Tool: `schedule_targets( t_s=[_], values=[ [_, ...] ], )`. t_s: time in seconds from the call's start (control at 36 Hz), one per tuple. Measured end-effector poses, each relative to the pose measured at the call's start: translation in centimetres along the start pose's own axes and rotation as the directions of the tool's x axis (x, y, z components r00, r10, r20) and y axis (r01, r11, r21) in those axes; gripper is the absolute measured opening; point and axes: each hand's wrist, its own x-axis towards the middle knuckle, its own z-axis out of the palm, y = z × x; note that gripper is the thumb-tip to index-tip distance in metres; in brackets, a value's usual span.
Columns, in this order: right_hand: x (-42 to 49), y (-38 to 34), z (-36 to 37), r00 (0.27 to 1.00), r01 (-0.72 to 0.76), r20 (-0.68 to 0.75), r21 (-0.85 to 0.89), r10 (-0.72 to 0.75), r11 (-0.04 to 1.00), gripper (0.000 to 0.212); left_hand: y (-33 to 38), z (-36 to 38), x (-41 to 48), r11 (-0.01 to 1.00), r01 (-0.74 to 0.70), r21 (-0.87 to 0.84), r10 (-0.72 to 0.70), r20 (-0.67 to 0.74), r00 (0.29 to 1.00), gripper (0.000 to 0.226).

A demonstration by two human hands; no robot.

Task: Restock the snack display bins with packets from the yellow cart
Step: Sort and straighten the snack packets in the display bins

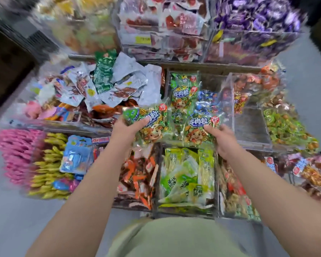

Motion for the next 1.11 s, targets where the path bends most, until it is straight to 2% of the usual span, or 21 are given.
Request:
schedule_targets(
  t_s=[0.06, 0.11, 0.17, 0.22, 0.31, 0.39, 0.44, 0.53, 0.58, 0.69, 0.75, 0.86, 0.94, 1.06, 1.11],
  values=[
    [1.2, -1.0, 1.5, 0.997, 0.041, -0.062, -0.018, -0.042, 0.999, 0.117, 1.5, -0.3, 1.4, 1.0, -0.007, 0.029, 0.006, 0.042, 0.999, 0.09],
    [2.7, -1.9, 2.8, 0.988, 0.076, -0.127, -0.089, -0.087, 0.993, 0.1, 2.8, -0.3, 2.5, 0.997, -0.033, 0.065, 0.029, 0.072, 0.997, 0.098],
    [4.0, -2.7, 4.0, 0.98, 0.097, -0.154, -0.193, -0.128, 0.976, 0.086, 4.0, -0.3, 3.4, 0.998, -0.022, 0.066, 0.017, 0.082, 0.996, 0.13],
    [4.9, -3.2, 5.0, 0.977, 0.12, -0.144, -0.248, -0.159, 0.961, 0.074, 4.9, -0.2, 4.4, 1.0, -0.022, -0.004, 0.022, 0.113, 0.993, 0.144],
    [6.0, -3.4, 6.2, 0.975, 0.156, -0.103, -0.306, -0.195, 0.939, 0.064, 5.9, 0.2, 5.3, 0.998, -0.027, -0.054, 0.035, 0.142, 0.989, 0.133],
    [7.0, -3.5, 6.7, 0.974, 0.185, -0.066, -0.311, -0.216, 0.932, 0.045, 6.2, 0.6, 6.5, 0.998, -0.013, -0.065, 0.023, 0.163, 0.986, 0.087],
    [7.7, -3.5, 6.8, 0.971, 0.197, -0.057, -0.343, -0.23, 0.918, 0.033, 5.9, 0.9, 7.4, 0.996, -0.001, -0.094, 0.016, 0.162, 0.987, 0.068],
    [8.5, -2.9, 7.1, 0.976, 0.147, -0.072, -0.475, -0.205, 0.868, 0.043, 5.5, 1.3, 8.2, 0.993, -0.025, -0.116, 0.042, 0.152, 0.987, 0.054],
    [8.8, -2.2, 7.2, 0.982, 0.097, -0.085, -0.538, -0.168, 0.837, 0.063, 5.1, 1.5, 8.6, 0.994, -0.039, -0.104, 0.054, 0.147, 0.988, 0.043],
    [9.1, -1.3, 7.6, 0.992, 0.053, -0.064, -0.563, -0.108, 0.825, 0.104, 4.4, 1.7, 9.4, 0.99, 0.0, -0.141, 0.02, 0.146, 0.989, 0.043],
    [9.5, -1.1, 8.0, 0.993, 0.027, -0.084, -0.559, -0.089, 0.829, 0.117, 3.9, 1.8, 9.7, 0.988, 0.011, -0.151, 0.011, 0.143, 0.99, 0.041],
    [10.1, -1.0, 8.9, 0.975, -0.016, -0.171, -0.69, -0.142, 0.724, 0.123, 3.4, 1.8, 9.6, 0.99, 0.031, -0.138, -0.011, 0.143, 0.99, 0.041],
    [10.2, -1.0, 9.1, 0.967, -0.047, -0.212, -0.69, -0.139, 0.723, 0.13, 3.3, 1.7, 9.3, 0.989, 0.036, -0.142, -0.012, 0.169, 0.986, 0.039],
    [9.1, -1.3, 8.2, 0.953, 0.001, -0.206, -0.733, -0.223, 0.68, 0.127, 3.9, 1.8, 9.1, 0.994, 0.042, -0.103, -0.019, 0.213, 0.977, 0.079],
    [7.8, -1.8, 7.5, 0.904, 0.127, -0.208, -0.703, -0.373, 0.7, 0.103, 4.2, 2.3, 8.7, 0.991, 0.04, -0.126, -0.013, 0.213, 0.977, 0.094]
  ],
)
